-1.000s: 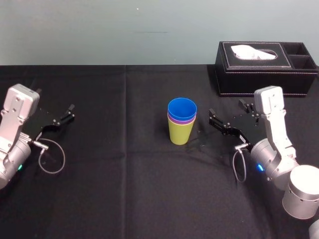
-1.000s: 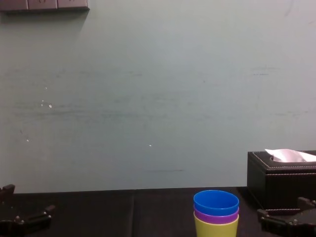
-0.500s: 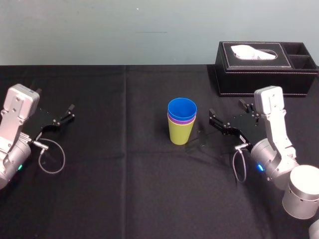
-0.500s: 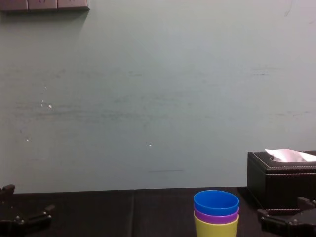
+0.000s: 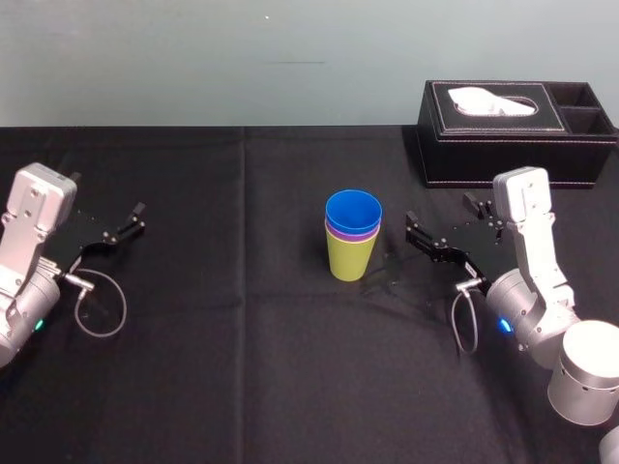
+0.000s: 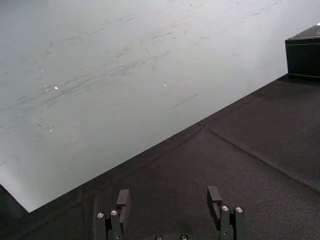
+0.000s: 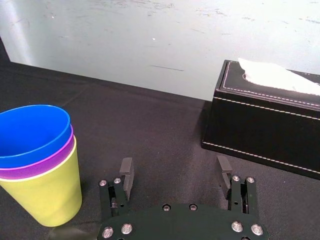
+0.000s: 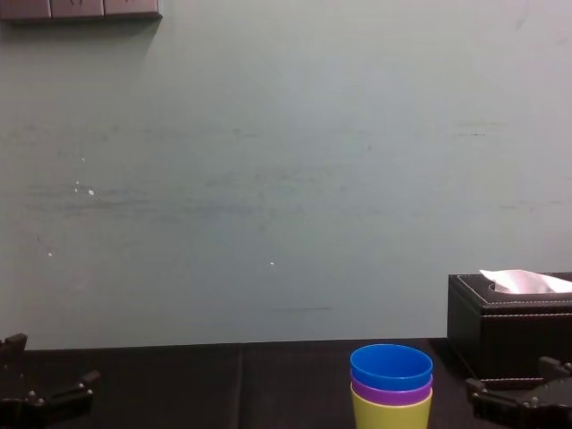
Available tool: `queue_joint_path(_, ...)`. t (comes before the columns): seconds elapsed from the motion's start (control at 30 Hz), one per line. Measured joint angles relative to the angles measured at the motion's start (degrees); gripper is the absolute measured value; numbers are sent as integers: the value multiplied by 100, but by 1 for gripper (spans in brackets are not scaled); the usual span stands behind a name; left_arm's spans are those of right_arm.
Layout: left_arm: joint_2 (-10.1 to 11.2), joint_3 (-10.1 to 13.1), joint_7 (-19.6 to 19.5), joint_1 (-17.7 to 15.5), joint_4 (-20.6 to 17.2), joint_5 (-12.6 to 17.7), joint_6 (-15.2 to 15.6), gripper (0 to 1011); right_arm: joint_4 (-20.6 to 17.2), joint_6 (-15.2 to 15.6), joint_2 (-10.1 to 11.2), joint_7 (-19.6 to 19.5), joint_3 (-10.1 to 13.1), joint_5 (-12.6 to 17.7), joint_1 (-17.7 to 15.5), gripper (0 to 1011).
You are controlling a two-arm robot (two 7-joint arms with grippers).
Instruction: Stack the three plastic cups sequentially using one hand.
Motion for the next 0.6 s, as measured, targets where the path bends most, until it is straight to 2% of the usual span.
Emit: queue_joint_path(0.6, 0, 0, 0, 0, 0, 0, 0, 1011, 0, 0, 0, 0, 0, 0, 0, 1004)
